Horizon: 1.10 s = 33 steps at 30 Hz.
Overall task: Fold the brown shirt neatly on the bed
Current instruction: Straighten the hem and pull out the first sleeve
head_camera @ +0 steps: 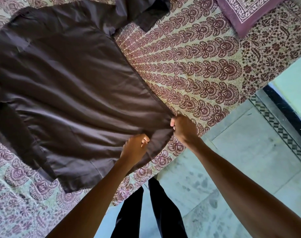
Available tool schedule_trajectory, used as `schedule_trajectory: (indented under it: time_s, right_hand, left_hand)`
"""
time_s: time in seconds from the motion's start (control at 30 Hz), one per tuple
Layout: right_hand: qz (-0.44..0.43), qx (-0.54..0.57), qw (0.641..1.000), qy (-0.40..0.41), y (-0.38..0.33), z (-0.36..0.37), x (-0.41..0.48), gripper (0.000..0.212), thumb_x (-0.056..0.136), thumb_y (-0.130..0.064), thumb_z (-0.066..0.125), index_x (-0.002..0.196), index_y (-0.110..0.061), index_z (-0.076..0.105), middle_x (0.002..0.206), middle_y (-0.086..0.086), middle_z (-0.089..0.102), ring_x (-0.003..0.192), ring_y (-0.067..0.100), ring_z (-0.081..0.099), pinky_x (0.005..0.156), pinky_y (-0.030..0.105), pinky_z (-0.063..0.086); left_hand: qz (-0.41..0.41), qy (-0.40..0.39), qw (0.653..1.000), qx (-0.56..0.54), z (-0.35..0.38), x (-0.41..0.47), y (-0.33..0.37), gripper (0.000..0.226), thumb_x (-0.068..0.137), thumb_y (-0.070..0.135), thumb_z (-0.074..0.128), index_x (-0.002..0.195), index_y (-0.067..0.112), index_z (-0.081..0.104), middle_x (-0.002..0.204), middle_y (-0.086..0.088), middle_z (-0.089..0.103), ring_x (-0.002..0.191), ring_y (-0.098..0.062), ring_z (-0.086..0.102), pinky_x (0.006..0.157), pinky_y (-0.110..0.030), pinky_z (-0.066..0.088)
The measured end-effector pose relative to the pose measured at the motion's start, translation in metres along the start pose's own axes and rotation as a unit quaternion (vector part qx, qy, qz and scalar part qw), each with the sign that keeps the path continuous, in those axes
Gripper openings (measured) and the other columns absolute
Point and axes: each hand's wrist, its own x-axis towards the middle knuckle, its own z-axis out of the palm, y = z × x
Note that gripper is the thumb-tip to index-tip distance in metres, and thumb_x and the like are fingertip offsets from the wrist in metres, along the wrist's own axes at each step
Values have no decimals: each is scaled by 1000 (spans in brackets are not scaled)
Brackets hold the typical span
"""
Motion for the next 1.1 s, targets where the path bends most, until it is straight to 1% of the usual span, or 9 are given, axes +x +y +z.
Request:
schedule_trajectory:
  time_s: [0.13,0.23,0.33,0.43,0.53,0.63,0.73,0.87,1.1]
  right_hand:
    - [4,-79,997,15,-19,17,-23,22,87,-9,63,108,-13,66,110,8,65,99,28,63,81,39,53]
    - [-57,-52,997,2,-48,37,-44,27,79,-3,67,104,-13,67,108,8,64,100,29,60,81,38,53]
    - [-141,-40,989,-15,-88,67,-70,27,72,-2,70,97,-14,68,105,9,64,99,32,57,86,38,50]
    - [-186,-17,982,-28,-131,99,-94,27,69,-3,69,91,-18,68,101,7,65,98,32,58,83,38,51]
    - [-225,18,971,-74,-170,124,-113,22,80,-12,65,100,-19,65,106,3,64,100,27,59,80,38,53]
    - [-247,13,967,-68,-203,145,-129,26,81,-16,66,106,-21,62,111,0,61,105,23,58,80,36,52]
    - [-262,-11,963,-57,-233,163,-141,35,82,-19,69,116,-20,61,122,3,58,111,25,54,87,39,51]
    - [-252,-85,962,-62,-263,176,-151,37,78,-20,71,114,-19,60,120,5,57,110,28,54,91,40,50]
    - [-183,-86,976,-75,-274,187,-170,39,75,-4,68,109,-21,57,112,2,62,106,26,55,83,35,49]
  left_hand:
    - [-8,-103,995,9,0,-32,-28,21,85,34,53,103,30,64,97,1,74,89,-21,70,80,-37,57]
    - [-4,-143,989,-36,-3,-65,-54,22,86,29,54,100,28,70,96,5,75,88,-14,69,81,-32,56]
    - [-21,1,998,-59,-17,-94,-85,20,87,25,53,96,25,71,94,3,72,80,-17,67,70,-27,54]
    - [-14,200,979,45,-29,-119,-131,18,84,23,56,95,17,69,96,-8,68,82,-29,64,69,-34,52]
    - [-132,301,943,59,-36,-145,-171,31,82,16,62,112,9,59,113,-19,57,98,-38,54,81,-46,46]
    - [-272,332,899,-82,-44,-165,-202,44,83,16,67,120,2,48,118,-25,49,109,-40,46,90,-49,39]
    - [-316,273,888,-191,-49,-164,-233,38,82,15,70,109,-9,57,111,-31,58,106,-42,55,88,-42,41]
    - [-312,191,894,-260,-35,-156,-267,47,78,32,64,100,-10,63,102,-31,66,98,-41,64,83,-47,52]
    - [-287,123,936,-160,-50,-198,-254,34,89,27,63,98,-6,65,103,-27,66,99,-39,63,77,-39,47]
